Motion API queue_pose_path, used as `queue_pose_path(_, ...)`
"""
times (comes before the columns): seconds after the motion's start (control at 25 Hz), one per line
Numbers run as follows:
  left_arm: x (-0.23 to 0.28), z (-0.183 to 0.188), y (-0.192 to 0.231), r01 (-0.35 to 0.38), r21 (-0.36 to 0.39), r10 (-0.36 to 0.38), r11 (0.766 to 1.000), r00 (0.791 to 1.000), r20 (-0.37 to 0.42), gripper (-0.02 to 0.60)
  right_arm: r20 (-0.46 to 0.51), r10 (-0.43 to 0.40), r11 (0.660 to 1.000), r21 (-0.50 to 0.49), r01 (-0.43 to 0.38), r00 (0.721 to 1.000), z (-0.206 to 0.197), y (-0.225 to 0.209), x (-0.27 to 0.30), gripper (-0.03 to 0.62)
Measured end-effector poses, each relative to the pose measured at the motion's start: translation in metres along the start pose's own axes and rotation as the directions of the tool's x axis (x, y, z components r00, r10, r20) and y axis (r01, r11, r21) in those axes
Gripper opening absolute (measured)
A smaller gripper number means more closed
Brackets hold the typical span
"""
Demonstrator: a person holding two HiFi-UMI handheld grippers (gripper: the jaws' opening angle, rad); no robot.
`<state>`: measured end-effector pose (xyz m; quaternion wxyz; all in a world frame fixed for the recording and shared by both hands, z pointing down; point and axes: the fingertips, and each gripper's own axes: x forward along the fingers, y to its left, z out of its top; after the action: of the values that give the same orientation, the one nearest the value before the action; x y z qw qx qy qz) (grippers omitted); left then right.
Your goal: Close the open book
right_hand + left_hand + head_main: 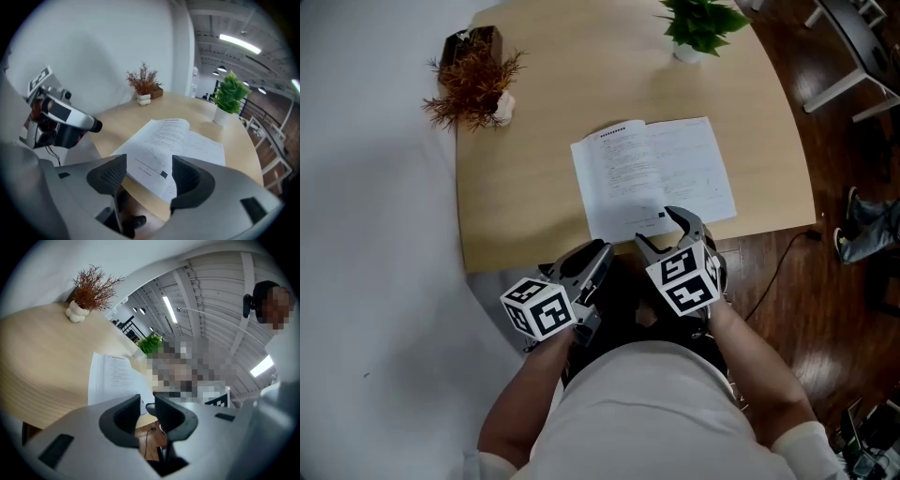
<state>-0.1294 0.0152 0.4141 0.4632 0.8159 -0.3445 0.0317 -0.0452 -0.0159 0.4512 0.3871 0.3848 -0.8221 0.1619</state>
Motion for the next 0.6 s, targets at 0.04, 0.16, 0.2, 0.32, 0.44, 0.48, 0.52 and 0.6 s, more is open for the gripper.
queue_pose_path(0.04,0.002,-0.001,0.003,-0.006,-0.002,0.006,1.000,1.000,-0.005,0.067,-0.020,-0.002,0.998,-0.063,0.001,1.000,-0.001,0.004,0.010,0.288)
queue_pose_path(0.16,0.009,-0.005,0.015,-0.034,-0.011,0.034,0.999,0.999,-0.017,0.067,-0.072,-0.008,0.980,-0.200,-0.006,0.997,-0.006,0.011,0.039,0.298)
queue_pose_path(0.2,0.012,-0.007,0.020,-0.049,-0.012,0.049,0.999,0.999,-0.020,0.067,-0.086,-0.012,0.974,-0.225,-0.008,0.996,-0.008,0.010,0.047,0.298)
queue_pose_path(0.32,0.024,-0.014,0.035,-0.108,-0.011,0.107,0.994,0.993,-0.043,0.067,-0.121,-0.011,0.964,-0.266,-0.022,0.993,-0.013,0.009,0.062,0.298)
queue_pose_path(0.44,0.037,-0.024,0.049,-0.167,0.004,0.167,0.986,0.983,-0.075,0.067,-0.136,-0.028,0.951,-0.310,-0.016,0.990,-0.016,0.010,0.068,0.298)
queue_pose_path(0.48,0.041,-0.026,0.054,-0.184,0.009,0.184,0.983,0.979,-0.085,0.067,-0.140,-0.036,0.946,-0.323,-0.012,0.990,-0.017,0.010,0.069,0.298)
queue_pose_path(0.52,0.045,-0.028,0.058,-0.197,0.011,0.197,0.980,0.976,-0.092,0.067,-0.144,-0.042,0.942,-0.336,-0.009,0.989,-0.018,0.011,0.072,0.296)
queue_pose_path(0.6,0.050,-0.031,0.063,-0.210,0.005,0.209,0.978,0.973,-0.100,0.067,-0.151,-0.050,0.932,-0.362,-0.008,0.987,-0.020,0.013,0.076,0.295)
